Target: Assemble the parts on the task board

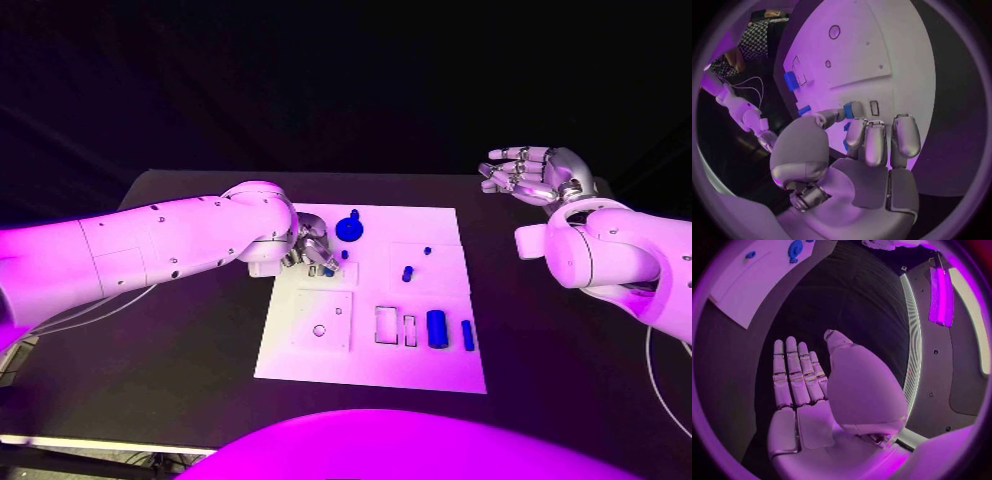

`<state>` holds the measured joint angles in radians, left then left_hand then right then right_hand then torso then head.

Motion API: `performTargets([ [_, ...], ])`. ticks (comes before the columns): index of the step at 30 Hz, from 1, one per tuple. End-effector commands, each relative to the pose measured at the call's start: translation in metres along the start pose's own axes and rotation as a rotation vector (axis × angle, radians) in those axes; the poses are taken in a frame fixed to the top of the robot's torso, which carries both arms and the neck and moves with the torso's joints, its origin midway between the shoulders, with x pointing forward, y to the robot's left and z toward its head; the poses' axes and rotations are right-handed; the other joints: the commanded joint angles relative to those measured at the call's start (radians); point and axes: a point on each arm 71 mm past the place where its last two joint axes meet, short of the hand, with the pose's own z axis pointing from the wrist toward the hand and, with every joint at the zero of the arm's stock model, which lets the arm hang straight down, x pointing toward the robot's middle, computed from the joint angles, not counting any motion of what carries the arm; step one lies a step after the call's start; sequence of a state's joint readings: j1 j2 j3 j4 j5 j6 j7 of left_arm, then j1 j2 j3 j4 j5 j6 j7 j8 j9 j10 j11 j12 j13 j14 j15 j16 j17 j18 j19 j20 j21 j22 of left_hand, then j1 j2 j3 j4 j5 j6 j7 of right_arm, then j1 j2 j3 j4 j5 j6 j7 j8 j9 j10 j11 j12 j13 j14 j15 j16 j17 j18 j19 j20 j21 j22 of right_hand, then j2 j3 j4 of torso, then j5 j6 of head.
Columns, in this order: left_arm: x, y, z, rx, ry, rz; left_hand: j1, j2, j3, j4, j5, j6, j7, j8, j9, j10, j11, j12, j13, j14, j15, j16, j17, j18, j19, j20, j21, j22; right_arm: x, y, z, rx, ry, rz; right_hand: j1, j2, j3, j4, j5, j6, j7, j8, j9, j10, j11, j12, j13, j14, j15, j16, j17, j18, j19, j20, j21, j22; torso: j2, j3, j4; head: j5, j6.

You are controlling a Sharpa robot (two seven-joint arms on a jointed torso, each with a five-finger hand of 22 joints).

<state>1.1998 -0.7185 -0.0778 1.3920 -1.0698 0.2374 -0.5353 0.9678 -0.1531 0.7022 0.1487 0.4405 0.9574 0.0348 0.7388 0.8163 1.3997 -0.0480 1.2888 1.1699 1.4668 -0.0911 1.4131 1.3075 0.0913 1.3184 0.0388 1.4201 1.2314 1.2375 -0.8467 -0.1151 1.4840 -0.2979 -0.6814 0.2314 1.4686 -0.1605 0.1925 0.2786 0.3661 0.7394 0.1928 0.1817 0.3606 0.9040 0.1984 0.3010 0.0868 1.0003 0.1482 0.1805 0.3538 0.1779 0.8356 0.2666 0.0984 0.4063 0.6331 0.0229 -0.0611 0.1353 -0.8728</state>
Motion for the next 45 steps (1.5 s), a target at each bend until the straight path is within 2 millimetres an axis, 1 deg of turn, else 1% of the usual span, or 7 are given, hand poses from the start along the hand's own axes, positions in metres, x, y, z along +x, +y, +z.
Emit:
performTargets([
  [1, 0.005, -0.001, 0.001, 0.002, 0.025, 0.015, -0.017, -0.001, 0.105, -0.129, -0.005, 0.006, -0.017, -0.005, 0.002, 0.007, -0.001, 0.001, 0.001, 0.04, -0.006, -0.004, 0.008, -0.016, 0.0, 0.008, -0.005, -0.003, 0.001, 0.001, 0.0, -0.013, 0.015, -0.004, -0.006, -0.005, 0.005, -0.002, 0.007, -0.005, 0.08, 0.004, -0.001, 0.002, 0.007, -0.001, -0.001, 0.0, 0.007, -0.005, -0.001, 0.004, -0.007, 0.002, -0.005, -0.001, 0.0, 0.0004, -0.0004, 0.001, 0.0],
  [16, 0.003, 0.001, 0.001, -0.002, 0.005, 0.009, -0.021, -0.011, -0.162, 0.025, -0.008, 0.023, -0.023, -0.024, -0.001, 0.003, -0.005, 0.001, 0.007, 0.04, -0.01, -0.005, 0.011, -0.016, 0.006, 0.014, -0.016, -0.005, 0.001, 0.001, 0.0, -0.013, 0.014, -0.004, -0.007, -0.006, 0.006, -0.002, 0.009, -0.006, 0.08, 0.005, -0.002, 0.002, 0.007, -0.001, -0.003, 0.0, 0.007, -0.007, -0.002, 0.004, -0.007, 0.003, -0.006, -0.003, 0.0, 0.0004, -0.0006, 0.001, 0.0],
  [17, 0.003, 0.001, 0.001, -0.002, 0.003, 0.009, -0.02, -0.016, -0.18, 0.037, -0.024, 0.024, -0.023, -0.025, -0.001, 0.003, -0.004, 0.001, 0.007, 0.04, -0.009, -0.005, 0.011, -0.016, 0.006, 0.014, -0.017, -0.005, 0.001, 0.001, 0.0, -0.013, 0.014, -0.004, -0.007, -0.006, 0.006, -0.002, 0.009, -0.006, 0.08, 0.005, -0.002, 0.002, 0.007, -0.001, -0.003, 0.0, 0.007, -0.007, -0.002, 0.004, -0.007, 0.003, -0.006, -0.003, 0.0, 0.0002, -0.0006, 0.001, 0.0],
  [18, 0.003, 0.002, 0.001, -0.002, 0.001, 0.008, -0.015, -0.017, -0.201, 0.054, -0.071, 0.025, -0.023, -0.027, -0.002, 0.003, -0.005, 0.0, 0.006, 0.04, -0.009, -0.005, 0.011, -0.016, 0.007, 0.014, -0.017, -0.005, 0.001, 0.001, 0.0, -0.013, 0.014, -0.004, -0.007, -0.006, 0.006, -0.001, 0.009, -0.006, 0.08, 0.005, -0.002, 0.002, 0.007, -0.001, -0.003, 0.0, 0.007, -0.007, -0.002, 0.004, -0.007, 0.003, -0.006, -0.004, 0.0, 0.0001, -0.0008, 0.0, 0.0],
  [21, 0.002, 0.002, 0.0, -0.001, -0.005, 0.007, 0.0, -0.025, -0.236, 0.09, -0.122, 0.025, -0.022, -0.032, -0.003, 0.0, -0.003, -0.004, 0.002, 0.04, -0.009, -0.006, 0.011, -0.015, 0.005, 0.014, -0.02, -0.008, 0.001, 0.001, 0.0, -0.012, 0.014, -0.004, -0.007, -0.006, 0.007, -0.001, 0.009, -0.006, 0.08, 0.005, -0.002, 0.002, 0.007, -0.001, -0.003, 0.0, 0.007, -0.007, -0.003, 0.004, -0.007, 0.003, -0.007, -0.004, 0.001, -0.0004, -0.0008, 0.0, 0.0],
  [25, 0.0, 0.003, -0.002, 0.001, -0.015, 0.006, 0.01, -0.028, -0.262, 0.125, -0.148, 0.024, -0.02, -0.034, -0.002, -0.003, -0.002, -0.007, 0.0, 0.04, -0.008, -0.006, 0.012, -0.014, 0.003, 0.014, -0.022, -0.01, 0.0, 0.0, 0.0, -0.012, 0.014, -0.004, -0.008, -0.006, 0.007, -0.001, 0.01, -0.006, 0.08, 0.005, -0.002, 0.002, 0.007, 0.0, -0.004, -0.001, 0.008, -0.008, -0.003, 0.004, -0.008, 0.003, -0.008, -0.005, 0.0, -0.0006, -0.0012, -0.002, 0.0],
  [45, -0.014, 0.0, -0.016, 0.03, -0.06, -0.011, 0.01, -0.035, -0.283, 0.143, -0.161, 0.021, -0.018, -0.036, -0.002, -0.008, 0.0, -0.014, -0.01, 0.04, -0.007, -0.006, 0.012, -0.013, -0.001, 0.014, -0.026, -0.016, 0.0, -0.002, 0.0, -0.009, 0.013, -0.005, -0.01, -0.007, 0.008, 0.0, 0.01, -0.007, 0.081, 0.006, -0.003, 0.001, 0.008, 0.0, -0.007, -0.001, 0.009, -0.011, -0.006, 0.004, -0.012, 0.004, -0.012, -0.01, 0.0, -0.0009, -0.001, -0.001, 0.0],
])
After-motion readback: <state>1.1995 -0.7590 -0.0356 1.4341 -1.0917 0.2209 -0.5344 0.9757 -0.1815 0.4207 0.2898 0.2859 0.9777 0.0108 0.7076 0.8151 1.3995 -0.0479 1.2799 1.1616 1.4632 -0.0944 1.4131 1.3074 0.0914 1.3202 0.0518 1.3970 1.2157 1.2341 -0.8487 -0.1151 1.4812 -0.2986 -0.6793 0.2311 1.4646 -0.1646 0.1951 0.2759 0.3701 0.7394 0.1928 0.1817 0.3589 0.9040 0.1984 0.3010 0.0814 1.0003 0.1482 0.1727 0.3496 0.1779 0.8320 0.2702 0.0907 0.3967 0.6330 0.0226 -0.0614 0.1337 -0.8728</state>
